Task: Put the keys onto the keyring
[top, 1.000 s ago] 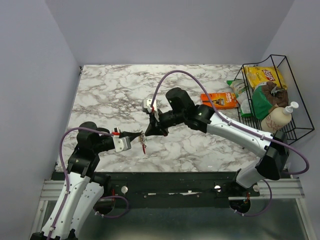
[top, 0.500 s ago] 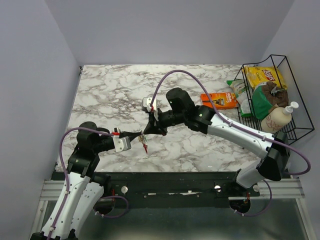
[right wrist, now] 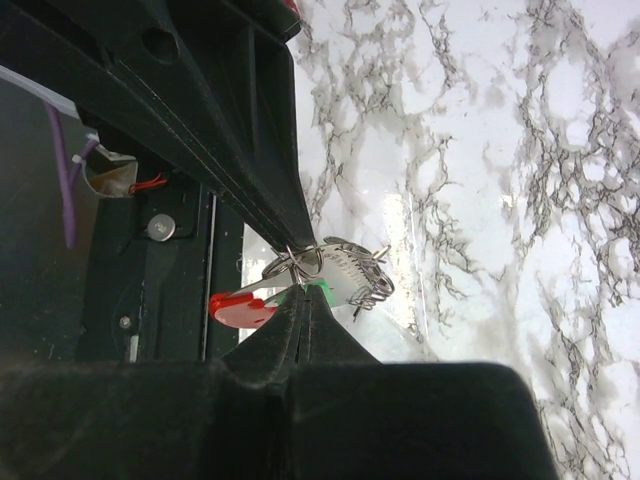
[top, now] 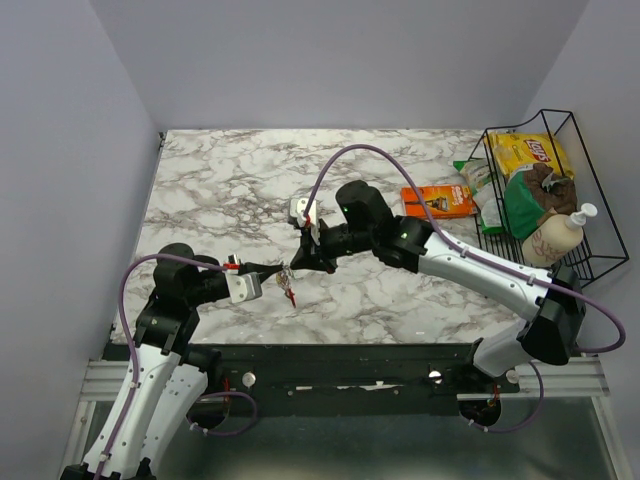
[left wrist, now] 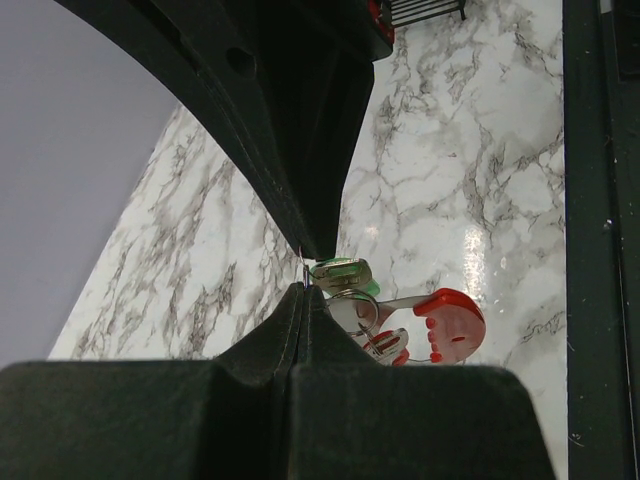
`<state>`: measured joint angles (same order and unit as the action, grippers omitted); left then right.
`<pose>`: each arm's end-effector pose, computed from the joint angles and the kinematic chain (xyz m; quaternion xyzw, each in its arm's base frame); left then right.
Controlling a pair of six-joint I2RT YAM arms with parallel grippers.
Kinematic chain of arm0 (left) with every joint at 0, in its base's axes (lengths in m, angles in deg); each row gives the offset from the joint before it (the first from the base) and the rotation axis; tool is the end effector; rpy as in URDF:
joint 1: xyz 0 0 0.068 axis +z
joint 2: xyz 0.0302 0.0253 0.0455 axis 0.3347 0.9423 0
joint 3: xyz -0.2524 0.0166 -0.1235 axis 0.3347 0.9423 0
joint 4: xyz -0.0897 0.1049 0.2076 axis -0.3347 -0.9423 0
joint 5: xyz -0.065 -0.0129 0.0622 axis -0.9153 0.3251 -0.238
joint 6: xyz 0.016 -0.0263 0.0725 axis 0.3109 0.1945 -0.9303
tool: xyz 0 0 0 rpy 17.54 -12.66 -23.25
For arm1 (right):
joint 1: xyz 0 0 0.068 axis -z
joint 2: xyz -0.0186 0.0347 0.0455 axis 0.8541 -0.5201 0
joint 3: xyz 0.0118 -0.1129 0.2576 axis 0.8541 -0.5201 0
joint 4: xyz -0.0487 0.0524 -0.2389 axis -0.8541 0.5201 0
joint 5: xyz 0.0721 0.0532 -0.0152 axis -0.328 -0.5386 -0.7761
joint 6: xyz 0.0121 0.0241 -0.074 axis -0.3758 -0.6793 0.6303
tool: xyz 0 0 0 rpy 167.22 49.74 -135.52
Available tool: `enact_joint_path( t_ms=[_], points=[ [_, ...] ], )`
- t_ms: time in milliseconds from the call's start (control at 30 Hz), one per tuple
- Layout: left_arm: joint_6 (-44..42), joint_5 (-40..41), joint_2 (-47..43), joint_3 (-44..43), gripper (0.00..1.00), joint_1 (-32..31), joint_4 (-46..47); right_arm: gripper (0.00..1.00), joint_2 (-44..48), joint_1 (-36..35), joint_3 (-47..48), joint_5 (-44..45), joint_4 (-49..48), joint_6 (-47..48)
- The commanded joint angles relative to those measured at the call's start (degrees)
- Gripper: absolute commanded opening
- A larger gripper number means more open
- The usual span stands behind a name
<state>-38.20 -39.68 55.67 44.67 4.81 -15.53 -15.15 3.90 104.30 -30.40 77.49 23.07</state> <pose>0.0972 -0.0838 0.3020 0.5553 0.4997 -0.2672 0.6087 0.1757 0.3113 0.3412 -0.5824 0.5964 0.3964 0.3849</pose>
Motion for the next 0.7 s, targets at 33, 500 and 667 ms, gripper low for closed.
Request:
enact_joint_path(
  t_ms=[33,500,667],
  points=[
    [0.33,-2.68,-0.39,-0.92,0.00,-0.20,1.13,0.01,1.01,-0.17,-1.19,3.60,-1.79,-0.51],
    [2.88,-4.44,-1.97,-0.30,0.00,-0.29,2.36,0.01,1.09,-0.08,-2.51,4.04,-2.32,-0.51],
    [2.97,-3.74,-1.79,0.05,0.00,-0.29,1.83,0.01,1.27,-0.08,-2.51,3.86,-2.76,-0.60]
  ],
)
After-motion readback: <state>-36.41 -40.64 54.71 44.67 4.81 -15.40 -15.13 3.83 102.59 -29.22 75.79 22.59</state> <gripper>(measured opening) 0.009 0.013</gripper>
